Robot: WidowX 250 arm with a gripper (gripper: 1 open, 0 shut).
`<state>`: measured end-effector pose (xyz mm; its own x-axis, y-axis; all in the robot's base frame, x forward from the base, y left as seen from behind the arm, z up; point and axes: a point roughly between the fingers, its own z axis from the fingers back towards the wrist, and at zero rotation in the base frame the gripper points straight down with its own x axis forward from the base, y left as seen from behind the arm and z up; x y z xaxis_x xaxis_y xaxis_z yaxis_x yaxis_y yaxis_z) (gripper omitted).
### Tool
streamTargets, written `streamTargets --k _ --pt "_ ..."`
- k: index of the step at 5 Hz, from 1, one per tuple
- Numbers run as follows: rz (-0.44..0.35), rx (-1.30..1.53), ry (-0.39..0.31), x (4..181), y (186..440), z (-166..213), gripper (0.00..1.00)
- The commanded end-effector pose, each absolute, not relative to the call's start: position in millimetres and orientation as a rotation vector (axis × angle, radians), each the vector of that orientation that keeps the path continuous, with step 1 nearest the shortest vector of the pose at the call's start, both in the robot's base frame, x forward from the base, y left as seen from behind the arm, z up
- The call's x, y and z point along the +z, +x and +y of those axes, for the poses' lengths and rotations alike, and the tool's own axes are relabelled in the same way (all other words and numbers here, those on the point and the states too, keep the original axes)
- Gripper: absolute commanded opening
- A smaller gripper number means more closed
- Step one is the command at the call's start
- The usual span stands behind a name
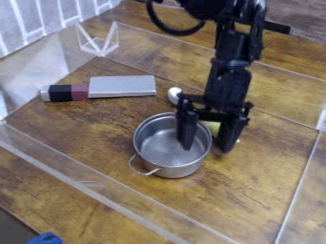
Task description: Move the toy knife to the right side of the table
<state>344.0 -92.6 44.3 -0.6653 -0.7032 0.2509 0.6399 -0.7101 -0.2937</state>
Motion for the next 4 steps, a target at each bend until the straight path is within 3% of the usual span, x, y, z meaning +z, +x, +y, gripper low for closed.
streamTargets --k 1,2,3,4 --pt "0.113 -2.312 -0.294 107.0 349 -65 1.00" --pt "0.033 -2.276 -0.275 136.1 345 -32 1.00" --pt "-0.016 -2.160 -0.229 154.1 322 -12 1.00" --pt "-0.065 -2.022 -0.193 158.0 312 -4 1.00"
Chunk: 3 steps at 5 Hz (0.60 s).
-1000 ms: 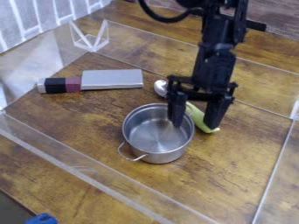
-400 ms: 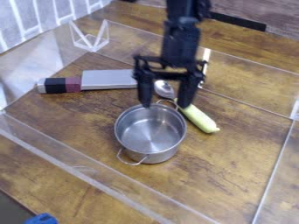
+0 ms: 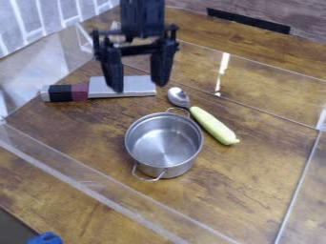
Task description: Move the toy knife to the right side of the table
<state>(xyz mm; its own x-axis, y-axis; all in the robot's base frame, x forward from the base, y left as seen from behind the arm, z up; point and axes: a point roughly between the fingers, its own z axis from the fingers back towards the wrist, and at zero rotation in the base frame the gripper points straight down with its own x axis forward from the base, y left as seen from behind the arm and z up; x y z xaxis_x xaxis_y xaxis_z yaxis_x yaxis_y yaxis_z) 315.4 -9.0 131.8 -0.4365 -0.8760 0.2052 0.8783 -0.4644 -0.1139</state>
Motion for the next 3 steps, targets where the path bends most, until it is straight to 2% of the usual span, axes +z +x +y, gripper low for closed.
streamTargets --k 1,2,3 --pt "-0.111 -1.941 -0.144 160.3 308 14 1.00" --pt "-0.138 -1.881 -0.117 158.1 297 39 1.00" --pt "-0.168 -1.859 -0.087 157.2 303 45 1.00"
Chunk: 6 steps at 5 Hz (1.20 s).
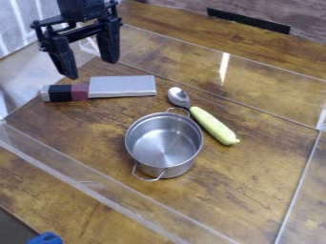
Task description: Move the toy knife to the right side of the table
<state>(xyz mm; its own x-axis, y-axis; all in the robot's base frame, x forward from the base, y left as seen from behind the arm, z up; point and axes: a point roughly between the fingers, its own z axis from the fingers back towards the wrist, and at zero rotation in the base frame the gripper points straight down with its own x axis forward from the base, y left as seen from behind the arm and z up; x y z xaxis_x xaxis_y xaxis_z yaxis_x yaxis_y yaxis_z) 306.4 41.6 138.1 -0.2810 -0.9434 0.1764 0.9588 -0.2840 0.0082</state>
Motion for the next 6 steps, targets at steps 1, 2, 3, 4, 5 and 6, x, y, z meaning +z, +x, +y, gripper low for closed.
streamTargets --k 1,2,3,4,5,6 --pt "-0.147 -1.835 -0.105 149.1 303 42 1.00" --pt "-0.127 -1.762 -0.120 141.5 302 48 1.00" --pt "-0.113 -1.706 -0.135 129.5 301 38 1.00" --pt "-0.113 -1.610 -0.144 120.1 308 17 1.00" --pt "-0.129 -1.529 -0.142 119.2 329 -16 1.00" --pt "-0.134 -1.600 -0.140 118.9 352 -51 1.00"
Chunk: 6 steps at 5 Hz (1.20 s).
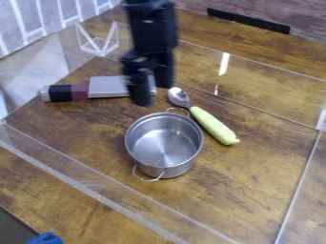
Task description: Move the toy knife to the right side of the table
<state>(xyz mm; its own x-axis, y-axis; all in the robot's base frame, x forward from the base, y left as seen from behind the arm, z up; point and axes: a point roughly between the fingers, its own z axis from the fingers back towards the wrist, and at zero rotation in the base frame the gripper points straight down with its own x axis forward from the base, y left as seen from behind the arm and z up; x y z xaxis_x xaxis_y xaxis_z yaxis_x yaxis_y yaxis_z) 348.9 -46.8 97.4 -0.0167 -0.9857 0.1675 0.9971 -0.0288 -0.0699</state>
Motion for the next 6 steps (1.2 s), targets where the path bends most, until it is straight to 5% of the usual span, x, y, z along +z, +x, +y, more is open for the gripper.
streamTargets --k 1,2,3,4,6 --pt "-0.140 -1.652 -0.130 117.7 364 -89 1.00" --pt "-0.134 -1.740 -0.117 106.2 372 -118 1.00" --pt "-0.144 -1.817 -0.114 87.7 381 -126 0.00" --pt "-0.152 -1.817 -0.113 82.0 387 -127 1.00" --pt "-0.162 -1.756 -0.127 73.7 400 -121 1.00"
